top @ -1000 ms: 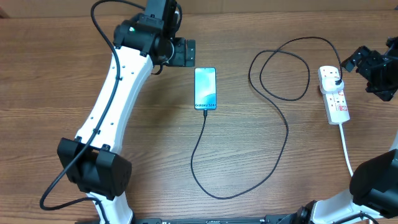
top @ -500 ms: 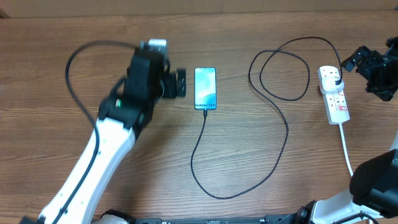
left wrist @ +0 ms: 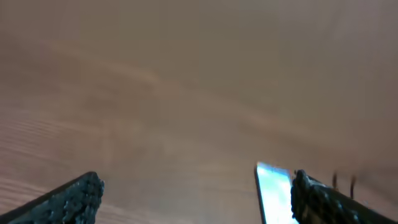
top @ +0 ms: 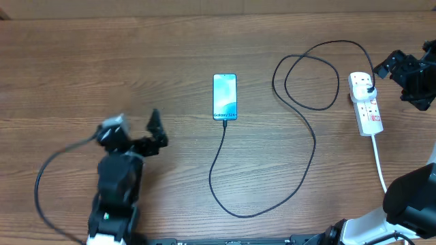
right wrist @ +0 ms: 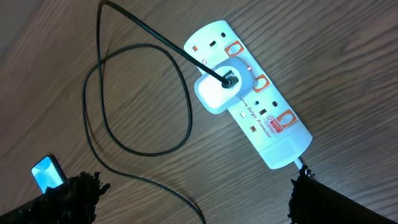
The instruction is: Plug charger to phone and switch on socket
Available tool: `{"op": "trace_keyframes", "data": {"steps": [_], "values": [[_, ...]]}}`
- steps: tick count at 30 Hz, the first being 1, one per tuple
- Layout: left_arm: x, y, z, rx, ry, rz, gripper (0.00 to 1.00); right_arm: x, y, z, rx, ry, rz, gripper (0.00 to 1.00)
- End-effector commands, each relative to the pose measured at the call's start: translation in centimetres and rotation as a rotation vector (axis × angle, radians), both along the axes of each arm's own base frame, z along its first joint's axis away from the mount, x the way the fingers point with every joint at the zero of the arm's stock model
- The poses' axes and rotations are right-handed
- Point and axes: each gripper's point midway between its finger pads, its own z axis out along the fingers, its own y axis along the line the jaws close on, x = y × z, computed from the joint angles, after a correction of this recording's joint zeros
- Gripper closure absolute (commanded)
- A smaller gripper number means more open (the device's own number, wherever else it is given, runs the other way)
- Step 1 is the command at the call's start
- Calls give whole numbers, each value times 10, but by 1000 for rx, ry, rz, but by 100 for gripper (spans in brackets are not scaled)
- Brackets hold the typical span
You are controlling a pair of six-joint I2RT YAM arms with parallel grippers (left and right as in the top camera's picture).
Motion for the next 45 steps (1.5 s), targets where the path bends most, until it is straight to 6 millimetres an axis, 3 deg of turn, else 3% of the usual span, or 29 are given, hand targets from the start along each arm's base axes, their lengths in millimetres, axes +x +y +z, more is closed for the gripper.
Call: {"op": "trace_keyframes", "data": {"steps": [1,6,13,15,19,23,45], "values": [[-16,17,-1,-81,-112,65,0,4,0,14,-17,-37,3,0],[-38,28,-10,-92,-218,108,0,4,0,14,-17,-37,2,0],[-55,36,-24,30,-169,125,0,4,0,14,-17,-36,2,0],[-56,32,-28,94,-152,90,0,4,0,14,-17,-37,2,0],[-57,-2,-45,367,-109,-155,0,4,0,14,-17,-36,2,0],[-56,6,-45,368,-102,-120,0,4,0,14,-17,-37,2,0],[-56,7,-45,369,-102,-115,0,4,0,14,-17,-37,2,0]]}}
